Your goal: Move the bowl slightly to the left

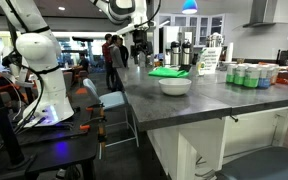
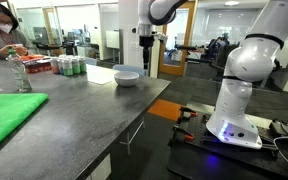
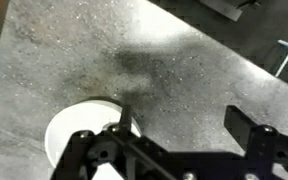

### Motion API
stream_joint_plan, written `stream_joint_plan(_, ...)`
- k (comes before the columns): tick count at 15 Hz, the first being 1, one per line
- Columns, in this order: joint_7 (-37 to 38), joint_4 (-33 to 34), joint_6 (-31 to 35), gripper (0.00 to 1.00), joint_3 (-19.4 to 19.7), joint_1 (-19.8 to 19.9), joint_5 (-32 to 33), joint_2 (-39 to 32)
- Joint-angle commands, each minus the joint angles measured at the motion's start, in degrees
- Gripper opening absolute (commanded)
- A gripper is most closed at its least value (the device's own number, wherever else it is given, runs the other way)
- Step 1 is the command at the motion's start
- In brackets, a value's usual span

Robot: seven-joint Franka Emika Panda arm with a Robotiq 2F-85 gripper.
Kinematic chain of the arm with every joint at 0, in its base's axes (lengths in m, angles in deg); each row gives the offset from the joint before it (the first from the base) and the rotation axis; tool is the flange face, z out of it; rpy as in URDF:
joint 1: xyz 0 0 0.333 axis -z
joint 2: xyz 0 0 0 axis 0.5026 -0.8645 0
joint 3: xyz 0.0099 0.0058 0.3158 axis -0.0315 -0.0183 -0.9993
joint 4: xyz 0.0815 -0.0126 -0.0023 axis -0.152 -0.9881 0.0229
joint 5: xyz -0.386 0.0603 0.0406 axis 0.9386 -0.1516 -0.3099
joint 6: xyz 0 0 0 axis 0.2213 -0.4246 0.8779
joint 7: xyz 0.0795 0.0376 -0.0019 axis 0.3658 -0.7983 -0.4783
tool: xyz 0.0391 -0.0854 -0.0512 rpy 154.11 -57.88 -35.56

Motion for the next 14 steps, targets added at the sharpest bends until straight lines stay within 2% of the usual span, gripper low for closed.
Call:
stream_joint_plan(1,-8.41,3.02,3.31,1.0,1.78,-0.77,-1.41,-6.42)
stream_joint_plan(5,-15.84,6.57,6.1,1.0,1.01,0.06,0.0,-13.41)
stream_joint_plan(12,-21.29,14.09,5.96,1.0,-1.17,1.86,-0.09,-23.06)
stream_joint_plan(14,-21.33,14.84,5.69,0.94,-1.68,2.45,0.25,-24.67)
